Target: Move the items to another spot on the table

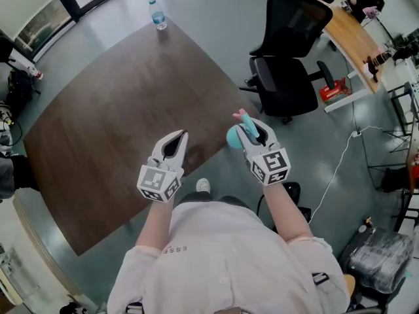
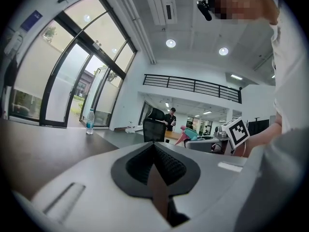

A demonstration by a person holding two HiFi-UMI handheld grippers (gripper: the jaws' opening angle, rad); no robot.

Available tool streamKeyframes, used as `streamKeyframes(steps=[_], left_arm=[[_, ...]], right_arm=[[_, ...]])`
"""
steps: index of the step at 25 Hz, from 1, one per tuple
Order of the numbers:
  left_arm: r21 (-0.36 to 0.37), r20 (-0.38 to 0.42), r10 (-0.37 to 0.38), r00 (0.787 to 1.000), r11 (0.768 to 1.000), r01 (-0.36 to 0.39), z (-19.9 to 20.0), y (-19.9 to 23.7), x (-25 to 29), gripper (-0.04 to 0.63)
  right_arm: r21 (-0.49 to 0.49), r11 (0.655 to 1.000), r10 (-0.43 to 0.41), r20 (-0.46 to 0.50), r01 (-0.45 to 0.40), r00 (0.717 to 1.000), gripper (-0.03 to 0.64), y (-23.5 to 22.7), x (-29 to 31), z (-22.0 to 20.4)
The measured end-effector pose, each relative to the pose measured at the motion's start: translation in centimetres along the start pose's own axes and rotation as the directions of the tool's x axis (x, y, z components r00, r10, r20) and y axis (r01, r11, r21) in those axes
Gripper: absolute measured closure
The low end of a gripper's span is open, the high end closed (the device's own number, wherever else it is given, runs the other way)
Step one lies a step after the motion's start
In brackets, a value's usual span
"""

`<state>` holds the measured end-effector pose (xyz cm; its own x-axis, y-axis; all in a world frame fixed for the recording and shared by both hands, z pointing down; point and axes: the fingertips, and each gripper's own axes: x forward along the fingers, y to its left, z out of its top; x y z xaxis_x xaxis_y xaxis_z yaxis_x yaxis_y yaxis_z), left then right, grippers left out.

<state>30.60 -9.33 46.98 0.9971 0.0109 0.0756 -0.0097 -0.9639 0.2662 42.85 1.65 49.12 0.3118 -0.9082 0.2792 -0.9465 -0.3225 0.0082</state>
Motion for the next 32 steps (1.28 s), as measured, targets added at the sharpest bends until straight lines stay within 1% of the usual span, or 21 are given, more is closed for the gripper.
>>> streamKeyframes(steps=[3,5,8,10,12,13,15,17,20,23,25,28,32], left_arm=[[0.001,0.005,0.048,0.999,0.999,-0.048,0.6,2.1,0.9,0.588],[-0.001,0.008,0.093,0.996,0.996,-0.093,0.9,3.5,1.0,0.588],[0.0,0.02,0.162,0.987,0.987,-0.162,1.3,5.2,0.9,0.588],[0.005,0.03,0.21,0.977,0.978,-0.211,1.7,6.1,0.7,0.588],[0.001,0.036,0.271,0.962,0.963,-0.271,1.7,6.9,0.3,0.588],[-0.005,0.04,0.307,0.951,0.952,-0.307,1.7,7.3,0.1,0.588],[-0.022,0.049,0.38,0.924,0.925,-0.38,1.6,8.1,-0.3,0.588],[-0.036,0.053,0.436,0.899,0.9,-0.434,1.3,8.7,-0.1,0.588],[-0.045,0.044,0.482,0.875,0.876,-0.48,0.3,8.9,1.1,0.588],[-0.067,0.04,0.529,0.848,0.848,-0.526,-0.7,8.9,2.8,0.588],[-0.083,0.04,0.55,0.834,0.834,-0.546,-1.2,9.1,3.9,0.588],[-0.095,0.031,0.565,0.824,0.823,-0.561,-2.0,9.2,5.3,0.588],[-0.081,0.006,0.574,0.819,0.817,-0.571,-3.1,9.5,6.2,0.588]], right_arm=[[-0.01,0.999,0.037,0.005,-0.037,0.999,0.485,-0.8,3.0,0.8],[-0.022,0.997,0.079,0.008,-0.078,0.997,0.485,-0.8,4.9,1.1],[-0.067,0.987,0.15,0.029,-0.148,0.988,0.485,-0.8,7.4,1.9],[-0.079,0.98,0.188,0.035,-0.185,0.982,0.485,-1.0,9.2,2.2],[-0.063,0.973,0.226,0.029,-0.223,0.974,0.485,-1.2,10.8,2.1],[-0.058,0.967,0.25,0.023,-0.248,0.968,0.485,-1.2,11.6,2.0],[-0.068,0.951,0.302,0.003,-0.301,0.953,0.485,-1.3,13.2,1.8],[-0.096,0.938,0.334,-0.015,-0.334,0.942,0.485,-1.7,14.6,1.6],[-0.143,0.918,0.371,-0.021,-0.37,0.929,0.485,-2.6,16.4,1.5],[-0.183,0.886,0.429,-0.029,-0.426,0.903,0.485,-3.3,18.1,1.0],[-0.196,0.867,0.461,-0.034,-0.458,0.887,0.485,-3.6,19.2,0.6],[-0.203,0.845,0.497,-0.046,-0.495,0.866,0.485,-4.1,20.6,-0.3],[-0.196,0.824,0.536,-0.033,-0.531,0.844,0.485,-4.2,21.7,-1.4]])
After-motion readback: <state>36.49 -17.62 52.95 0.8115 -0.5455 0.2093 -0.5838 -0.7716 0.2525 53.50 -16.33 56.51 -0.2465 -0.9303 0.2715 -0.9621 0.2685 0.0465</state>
